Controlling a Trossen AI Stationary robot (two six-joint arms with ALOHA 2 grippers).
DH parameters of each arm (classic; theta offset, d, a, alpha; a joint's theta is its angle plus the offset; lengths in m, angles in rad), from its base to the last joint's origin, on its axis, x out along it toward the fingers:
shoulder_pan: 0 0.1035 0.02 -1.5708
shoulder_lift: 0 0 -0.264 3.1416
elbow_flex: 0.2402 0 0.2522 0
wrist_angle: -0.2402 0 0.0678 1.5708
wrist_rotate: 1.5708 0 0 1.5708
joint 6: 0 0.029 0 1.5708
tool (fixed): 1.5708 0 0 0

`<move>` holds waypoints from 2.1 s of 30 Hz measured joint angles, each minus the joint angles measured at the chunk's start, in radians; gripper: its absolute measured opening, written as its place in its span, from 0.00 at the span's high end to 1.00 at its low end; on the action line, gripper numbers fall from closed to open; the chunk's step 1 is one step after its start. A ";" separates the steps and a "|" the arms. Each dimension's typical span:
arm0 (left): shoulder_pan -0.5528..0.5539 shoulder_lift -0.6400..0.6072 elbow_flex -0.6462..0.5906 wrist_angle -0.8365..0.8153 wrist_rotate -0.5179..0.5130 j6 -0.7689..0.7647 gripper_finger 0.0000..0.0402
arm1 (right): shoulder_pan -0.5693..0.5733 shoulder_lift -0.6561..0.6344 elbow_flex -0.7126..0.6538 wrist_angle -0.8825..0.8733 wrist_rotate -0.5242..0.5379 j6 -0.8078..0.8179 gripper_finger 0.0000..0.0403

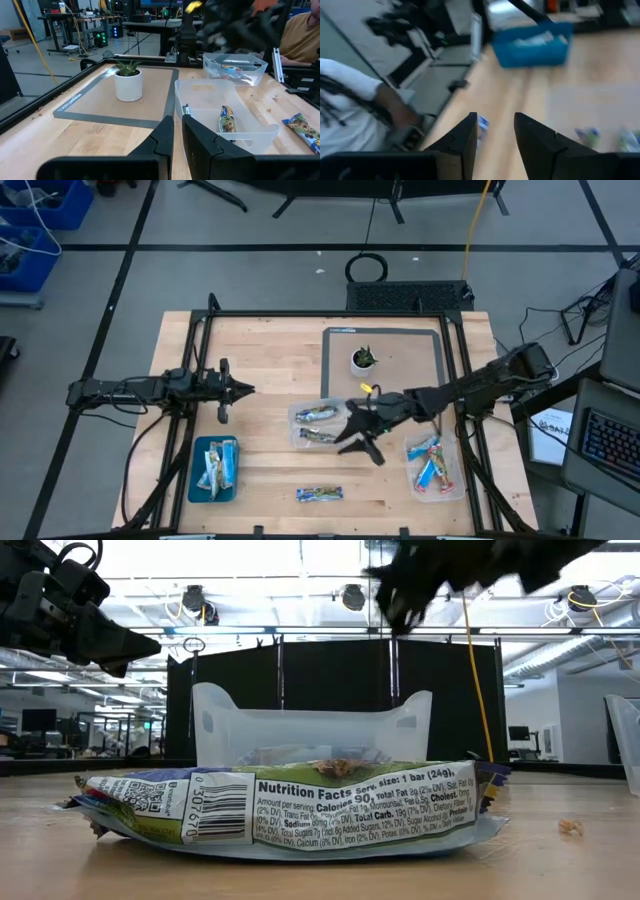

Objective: Pick and place Granola Bars by type
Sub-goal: Put the blue granola bar into the left transparent bin

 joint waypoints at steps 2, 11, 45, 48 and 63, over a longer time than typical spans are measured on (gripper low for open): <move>0.000 0.000 0.000 0.000 0.000 0.000 0.90 | 0.053 -0.032 0.002 0.003 0.028 -0.013 0.70; 0.000 0.000 0.000 0.000 0.000 0.000 0.90 | 0.361 0.033 0.053 -0.083 0.381 -0.092 0.63; 0.000 0.000 0.000 0.000 0.000 0.000 0.90 | 0.411 0.476 0.411 -0.481 0.518 0.034 0.54; 0.000 0.000 0.000 0.000 0.000 0.000 0.90 | 0.404 0.476 0.411 -0.478 0.518 0.034 0.54; 0.000 0.000 0.000 0.000 0.000 0.000 0.90 | 0.375 0.539 0.411 -0.419 0.445 0.033 0.54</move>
